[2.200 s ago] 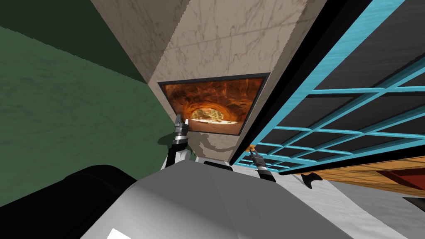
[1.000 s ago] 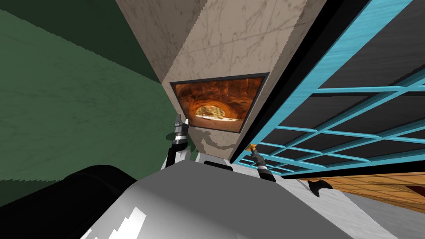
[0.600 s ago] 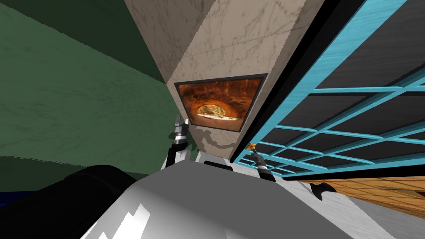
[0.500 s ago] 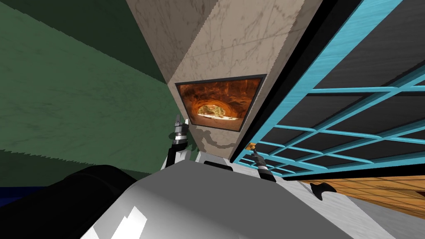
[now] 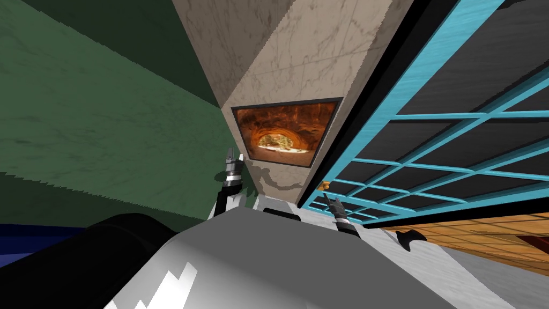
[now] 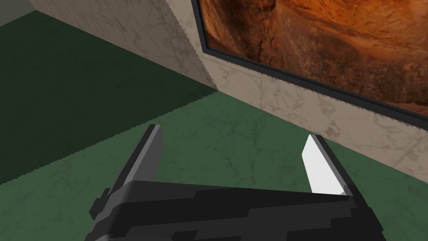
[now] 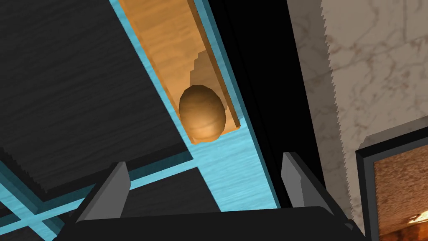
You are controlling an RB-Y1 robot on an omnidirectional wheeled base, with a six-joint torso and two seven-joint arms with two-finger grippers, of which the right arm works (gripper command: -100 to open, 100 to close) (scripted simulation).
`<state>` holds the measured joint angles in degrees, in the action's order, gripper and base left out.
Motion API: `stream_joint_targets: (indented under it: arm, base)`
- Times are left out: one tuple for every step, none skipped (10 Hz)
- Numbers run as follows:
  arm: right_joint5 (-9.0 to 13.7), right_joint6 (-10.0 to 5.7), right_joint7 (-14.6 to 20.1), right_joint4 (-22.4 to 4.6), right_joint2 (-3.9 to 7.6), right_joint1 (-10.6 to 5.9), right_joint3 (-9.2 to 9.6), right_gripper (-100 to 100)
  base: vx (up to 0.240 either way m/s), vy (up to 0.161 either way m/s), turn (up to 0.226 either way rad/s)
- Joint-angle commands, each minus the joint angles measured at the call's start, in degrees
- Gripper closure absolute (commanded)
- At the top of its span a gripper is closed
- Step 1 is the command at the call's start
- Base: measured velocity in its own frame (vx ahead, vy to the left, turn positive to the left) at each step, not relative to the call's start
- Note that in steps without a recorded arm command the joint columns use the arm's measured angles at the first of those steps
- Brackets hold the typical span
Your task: Pull the door open
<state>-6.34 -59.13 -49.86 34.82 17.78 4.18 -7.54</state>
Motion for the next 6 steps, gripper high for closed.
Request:
stream_joint_targets:
  arm:
    - [-0.4,-0.01,-2.9,1.1,0.21,1.11,-0.36,-100]
    - [-0.6,-0.14,-4.5,1.4,0.33,1.63,-0.58,-100]
    - [-0.8,-0.27,-6.1,1.7,0.45,2.12,-0.79,-100]
    - [-1.0,-0.38,-7.7,2.0,0.56,2.56,-0.98,-100]
    - [-1.2,-0.48,-8.9,2.2,0.66,2.94,-1.15,-100]
    - [-1.3,-0.56,-9.9,2.4,0.73,3.24,-1.28,-100]
  base:
    - [-0.071,0.035,-0.021]
    - [-0.07,0.038,-0.016]
    - [-0.075,0.036,-0.017]
    - [-0.072,0.025,-0.015]
    - [-0.063,0.02,-0.011]
    - [-0.055,0.019,-0.013]
